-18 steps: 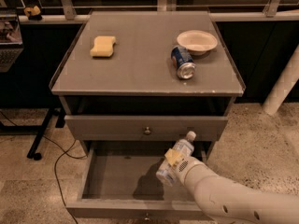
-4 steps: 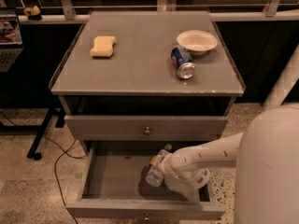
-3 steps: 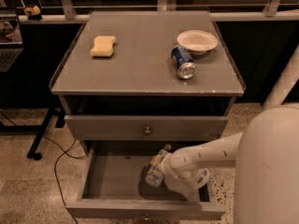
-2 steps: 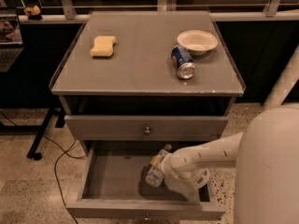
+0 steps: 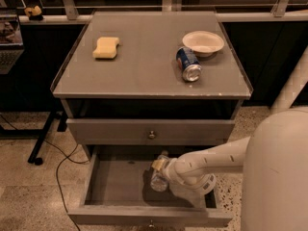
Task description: Place blue plastic bottle into middle drawer
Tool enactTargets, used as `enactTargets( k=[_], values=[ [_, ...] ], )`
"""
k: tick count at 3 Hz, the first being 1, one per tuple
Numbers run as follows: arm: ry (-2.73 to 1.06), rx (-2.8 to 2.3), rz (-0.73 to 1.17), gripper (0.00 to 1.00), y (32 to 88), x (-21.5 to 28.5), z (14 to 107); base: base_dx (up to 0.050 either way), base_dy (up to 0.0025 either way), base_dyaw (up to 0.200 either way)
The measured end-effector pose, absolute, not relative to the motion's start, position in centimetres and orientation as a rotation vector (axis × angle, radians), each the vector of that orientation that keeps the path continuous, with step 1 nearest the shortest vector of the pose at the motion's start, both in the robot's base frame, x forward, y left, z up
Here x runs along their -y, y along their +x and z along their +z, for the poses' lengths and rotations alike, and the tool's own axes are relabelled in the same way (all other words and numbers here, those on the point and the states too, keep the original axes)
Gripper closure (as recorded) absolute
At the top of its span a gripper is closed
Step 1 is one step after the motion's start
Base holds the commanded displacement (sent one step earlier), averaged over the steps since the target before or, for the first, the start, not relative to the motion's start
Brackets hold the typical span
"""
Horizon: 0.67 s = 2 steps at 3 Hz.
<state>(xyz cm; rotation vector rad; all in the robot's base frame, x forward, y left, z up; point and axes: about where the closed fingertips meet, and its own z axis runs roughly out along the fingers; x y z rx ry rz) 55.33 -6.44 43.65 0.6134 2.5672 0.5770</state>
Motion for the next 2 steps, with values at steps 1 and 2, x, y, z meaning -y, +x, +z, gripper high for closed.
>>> enactTargets(
  k=[1, 2],
  values=[
    [0.613, -2.567, 0.577, 0.0, 55.33, 6.44, 43.64, 0.0, 0.0, 0.0],
    [0.613, -2.567, 0.577, 0.0, 55.33, 6.44, 43.64, 0.0, 0.0, 0.0]
  ],
)
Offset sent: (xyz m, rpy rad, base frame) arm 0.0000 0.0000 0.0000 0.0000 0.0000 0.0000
